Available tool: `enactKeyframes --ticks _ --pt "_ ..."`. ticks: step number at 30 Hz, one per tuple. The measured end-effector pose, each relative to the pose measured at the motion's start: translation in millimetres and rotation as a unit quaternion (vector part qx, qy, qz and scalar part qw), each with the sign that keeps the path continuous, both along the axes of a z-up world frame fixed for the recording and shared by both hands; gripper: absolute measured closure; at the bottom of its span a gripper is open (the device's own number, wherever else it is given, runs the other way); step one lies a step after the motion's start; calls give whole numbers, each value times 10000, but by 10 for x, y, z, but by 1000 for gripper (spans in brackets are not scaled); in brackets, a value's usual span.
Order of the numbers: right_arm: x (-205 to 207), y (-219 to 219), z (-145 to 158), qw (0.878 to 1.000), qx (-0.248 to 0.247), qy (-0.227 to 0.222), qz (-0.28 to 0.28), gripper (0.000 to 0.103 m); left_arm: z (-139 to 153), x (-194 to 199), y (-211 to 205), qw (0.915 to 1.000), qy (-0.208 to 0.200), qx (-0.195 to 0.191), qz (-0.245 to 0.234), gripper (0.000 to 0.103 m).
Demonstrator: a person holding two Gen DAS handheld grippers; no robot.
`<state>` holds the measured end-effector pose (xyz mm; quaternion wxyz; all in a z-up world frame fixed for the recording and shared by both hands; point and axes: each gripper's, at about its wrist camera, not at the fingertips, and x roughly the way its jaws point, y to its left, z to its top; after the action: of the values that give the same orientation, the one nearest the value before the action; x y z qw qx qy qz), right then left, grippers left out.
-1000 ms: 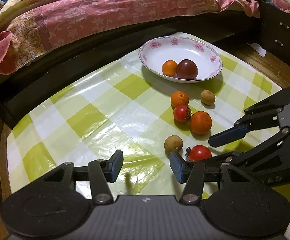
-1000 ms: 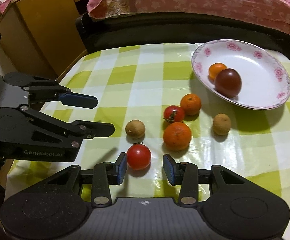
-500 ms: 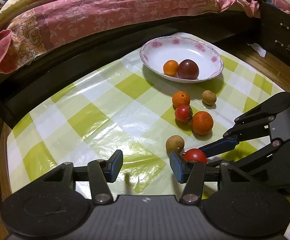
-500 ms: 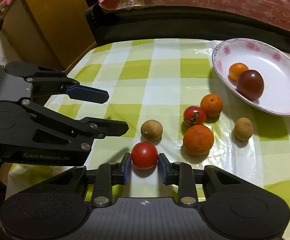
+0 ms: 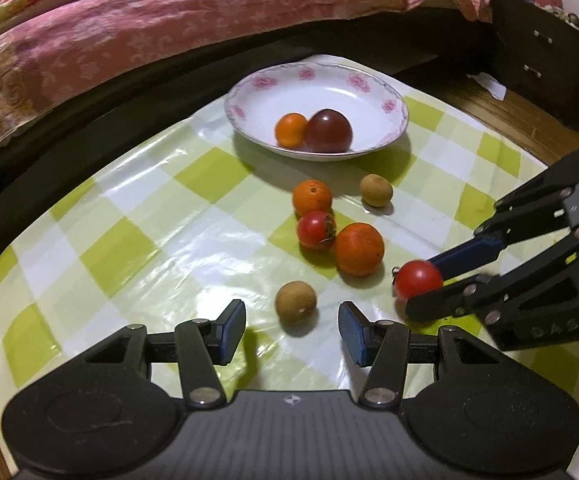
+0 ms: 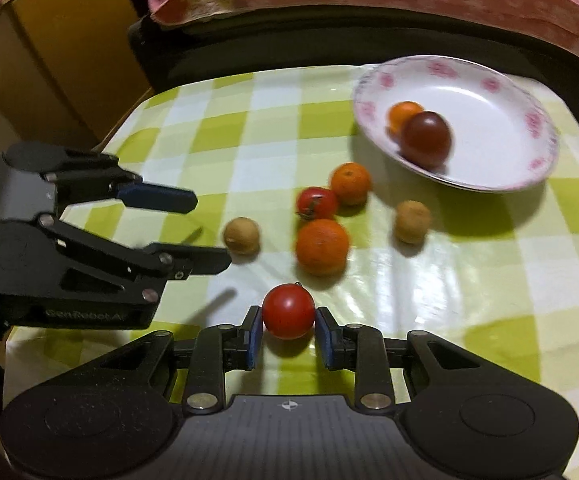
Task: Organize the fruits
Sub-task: 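Grasp the small brown round fruit with left tool while right holds tomato, then carry both fruits to the white bowl and open both tools inside it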
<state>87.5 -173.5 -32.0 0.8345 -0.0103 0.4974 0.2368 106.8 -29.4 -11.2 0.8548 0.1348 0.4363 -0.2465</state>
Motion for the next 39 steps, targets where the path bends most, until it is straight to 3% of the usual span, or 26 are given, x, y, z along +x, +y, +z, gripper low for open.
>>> enactKeyframes --ticks 14,18,39 --pt "16 -259 -36 9993 -78 -10 -376 78 -124 86 -109 9998 -9 88 166 58" --pt "29 -259 -49 9992 -93 -34 -383 78 -118 70 -105 9998 7 64 162 71" --pt "64 -166 -86 9990 -289 -182 -275 77 -115 -13 -172 9999 -52 153 54 71"
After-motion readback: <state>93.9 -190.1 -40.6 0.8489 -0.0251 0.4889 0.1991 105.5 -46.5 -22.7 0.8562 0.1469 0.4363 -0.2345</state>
